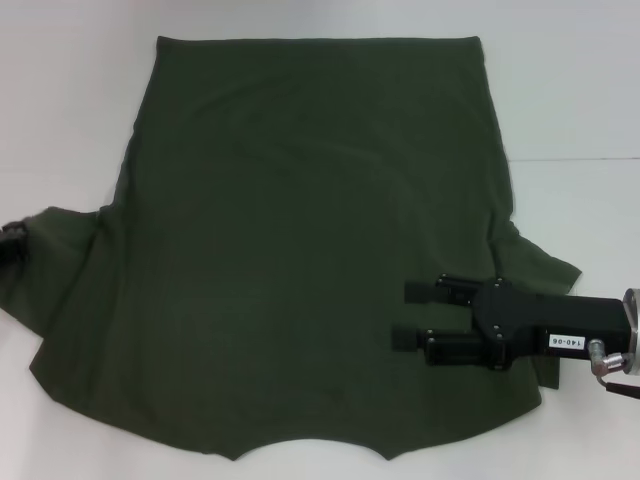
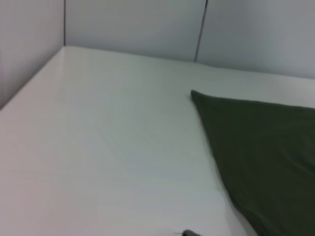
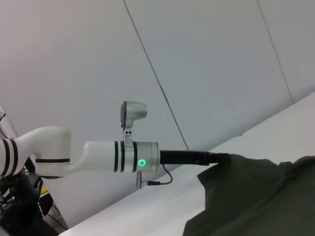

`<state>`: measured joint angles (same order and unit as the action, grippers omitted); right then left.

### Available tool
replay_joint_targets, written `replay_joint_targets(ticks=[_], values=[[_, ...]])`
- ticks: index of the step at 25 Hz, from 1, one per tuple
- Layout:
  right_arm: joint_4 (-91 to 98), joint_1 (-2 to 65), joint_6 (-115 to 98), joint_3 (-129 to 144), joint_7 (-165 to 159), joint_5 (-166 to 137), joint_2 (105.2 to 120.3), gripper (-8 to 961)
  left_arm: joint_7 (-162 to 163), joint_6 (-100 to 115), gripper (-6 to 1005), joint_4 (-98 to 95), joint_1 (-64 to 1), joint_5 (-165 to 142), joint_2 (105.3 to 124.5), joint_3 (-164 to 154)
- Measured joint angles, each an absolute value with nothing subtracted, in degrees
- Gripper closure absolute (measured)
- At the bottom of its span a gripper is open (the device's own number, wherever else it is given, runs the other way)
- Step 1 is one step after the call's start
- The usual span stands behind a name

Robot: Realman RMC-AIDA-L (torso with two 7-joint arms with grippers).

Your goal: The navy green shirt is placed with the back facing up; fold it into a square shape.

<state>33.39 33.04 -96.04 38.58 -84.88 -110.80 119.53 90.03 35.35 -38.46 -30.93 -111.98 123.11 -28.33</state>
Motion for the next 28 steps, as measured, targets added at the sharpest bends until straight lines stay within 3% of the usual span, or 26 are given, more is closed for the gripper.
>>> replay_joint_targets(ticks=[28], values=[[33.47, 33.04, -96.12, 38.58, -84.81, -110.29, 119.52, 75, 89.73, 34.09, 998, -40.66, -32.83, -112.06, 122.14, -28.73]])
